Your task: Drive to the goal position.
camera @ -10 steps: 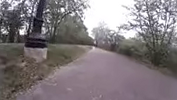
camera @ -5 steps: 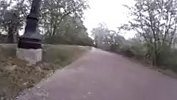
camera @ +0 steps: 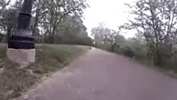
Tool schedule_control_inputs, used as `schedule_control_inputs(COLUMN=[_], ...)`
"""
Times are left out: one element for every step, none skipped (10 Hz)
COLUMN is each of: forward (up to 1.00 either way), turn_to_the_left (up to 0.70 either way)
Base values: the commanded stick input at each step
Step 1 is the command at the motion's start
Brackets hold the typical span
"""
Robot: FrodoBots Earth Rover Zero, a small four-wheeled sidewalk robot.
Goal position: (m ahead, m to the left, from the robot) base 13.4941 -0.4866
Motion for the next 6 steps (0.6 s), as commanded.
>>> schedule_control_inputs(forward=[0.7, 0.7, 0.7, 0.7, 0.7, 0.7], turn_to_the_left=[0.0, 0.0, 0.0, 0.0, 0.0, 0.0])
